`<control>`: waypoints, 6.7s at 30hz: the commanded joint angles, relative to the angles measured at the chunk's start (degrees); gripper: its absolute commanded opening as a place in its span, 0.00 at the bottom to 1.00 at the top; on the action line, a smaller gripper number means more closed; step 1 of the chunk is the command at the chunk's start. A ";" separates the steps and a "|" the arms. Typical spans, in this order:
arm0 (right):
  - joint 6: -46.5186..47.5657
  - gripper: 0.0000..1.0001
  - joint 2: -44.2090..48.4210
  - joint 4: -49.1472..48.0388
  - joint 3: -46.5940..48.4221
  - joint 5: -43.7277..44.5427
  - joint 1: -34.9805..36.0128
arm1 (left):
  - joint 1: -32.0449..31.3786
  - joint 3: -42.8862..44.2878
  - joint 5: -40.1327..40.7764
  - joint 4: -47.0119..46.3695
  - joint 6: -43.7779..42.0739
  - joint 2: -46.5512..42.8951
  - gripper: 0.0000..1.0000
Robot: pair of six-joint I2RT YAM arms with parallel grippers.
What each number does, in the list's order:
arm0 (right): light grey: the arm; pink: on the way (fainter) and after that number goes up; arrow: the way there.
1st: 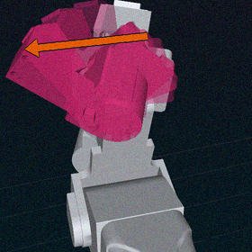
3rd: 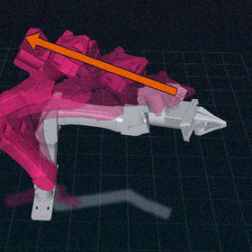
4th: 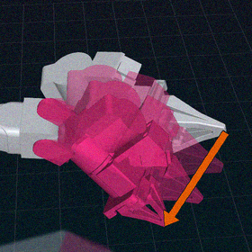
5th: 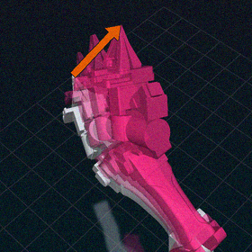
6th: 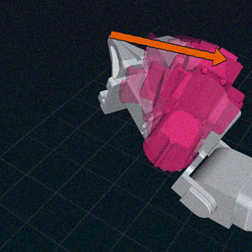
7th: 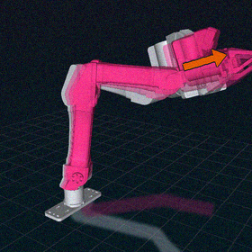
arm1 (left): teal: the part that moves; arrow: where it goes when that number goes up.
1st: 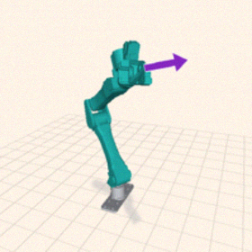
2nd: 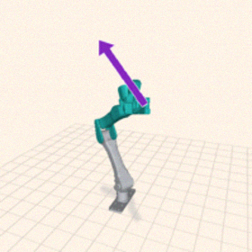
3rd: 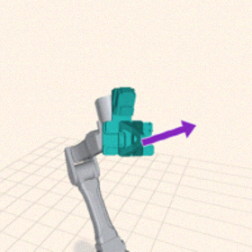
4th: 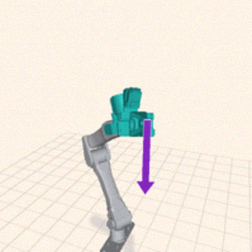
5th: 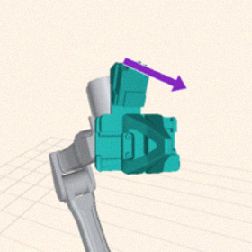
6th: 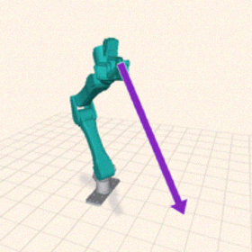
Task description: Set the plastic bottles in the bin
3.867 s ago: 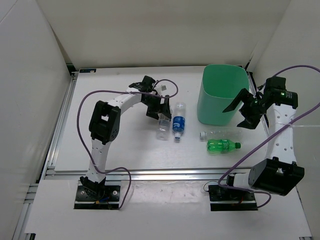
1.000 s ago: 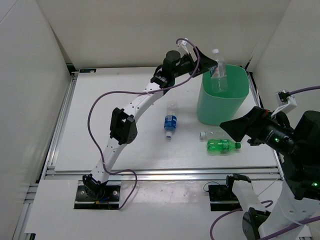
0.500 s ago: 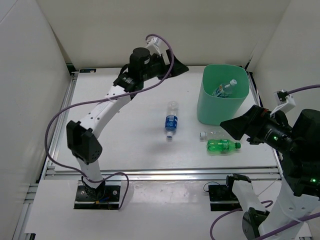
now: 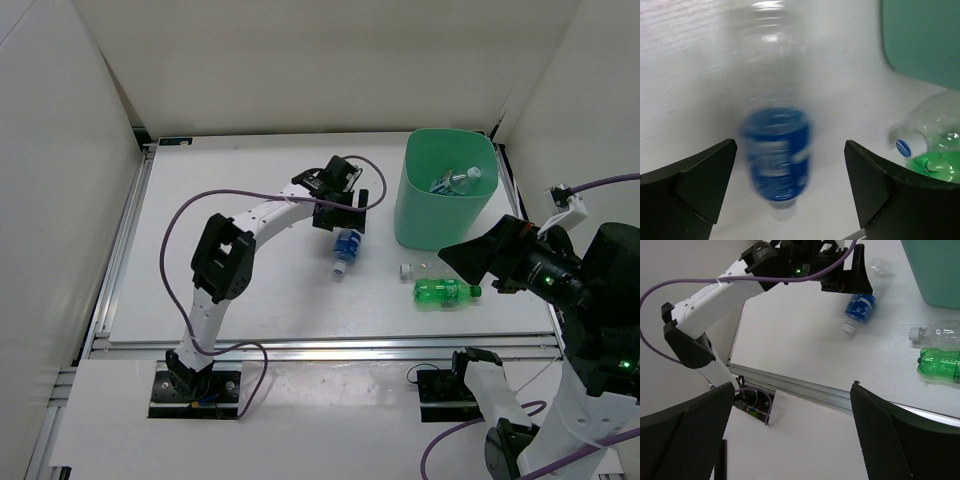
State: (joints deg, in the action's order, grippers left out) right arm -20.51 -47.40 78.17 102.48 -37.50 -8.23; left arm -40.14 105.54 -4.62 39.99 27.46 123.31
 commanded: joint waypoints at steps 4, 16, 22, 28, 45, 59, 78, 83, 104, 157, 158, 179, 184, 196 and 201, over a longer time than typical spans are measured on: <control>0.83 1.00 0.81 4.80 1.76 1.19 0.32 | 0.41 7.14 6.29 7.74 -3.29 1.75 1.00; 1.35 1.00 -0.77 4.28 1.76 3.39 0.32 | 0.94 9.42 -1.43 6.95 -2.77 6.33 1.00; 1.35 1.00 -0.77 4.27 0.62 3.39 0.32 | 0.94 11.44 -6.88 4.40 -1.10 8.52 1.00; 1.35 1.00 -0.77 4.80 0.62 4.62 0.85 | 0.94 12.85 -9.70 1.59 2.15 9.32 1.00; 1.35 1.00 0.29 5.32 0.09 5.68 0.85 | 2.00 12.86 -16.20 -4.12 11.21 8.09 1.00; 1.35 1.00 0.81 5.32 -0.44 5.68 0.85 | 0.85 9.08 -21.48 -5.18 13.05 13.19 1.00; 1.35 1.00 1.34 5.32 -0.96 6.73 0.85 | 6.56 -2.43 -21.49 -5.18 12.00 4.59 0.52; 1.35 1.00 1.86 5.32 -0.96 6.73 0.85 | 13.67 4.80 -15.60 -5.18 14.90 -3.15 0.52; -0.41 1.00 1.34 5.32 -0.44 6.12 0.85 | 2.97 40.11 -13.05 -40.05 15.87 8.01 0.74; -61.14 1.00 -0.65 -18.12 -60.46 33.62 0.85 | 8.23 -38.46 40.56 -4.83 -4.54 -59.40 1.00; -61.14 1.00 -2.33 -18.14 -60.46 33.63 0.85 | 8.24 -39.08 40.57 -4.83 -4.52 -59.41 1.00; -50.51 0.94 -27.57 -30.36 -61.70 33.72 -4.69 | 14.74 -46.56 36.61 -3.78 -4.88 -64.07 1.00; -46.90 0.75 -29.07 -30.89 -61.70 33.72 -7.32 | 14.74 -47.18 35.48 -3.78 -4.26 -62.84 1.00; -45.05 0.18 -3.88 -23.85 -56.44 17.73 -7.77 | 14.74 -47.18 33.28 -3.78 -1.97 -59.85 1.00; -40.05 0.16 -4.01 -24.20 -37.38 20.09 -4.87 | 14.74 -47.18 32.23 -3.78 -1.36 -58.71 1.00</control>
State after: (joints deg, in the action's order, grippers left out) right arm -64.51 -50.70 55.13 56.60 -16.27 -14.66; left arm -25.61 58.52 28.93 36.05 25.15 64.42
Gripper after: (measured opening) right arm 0.646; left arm 0.998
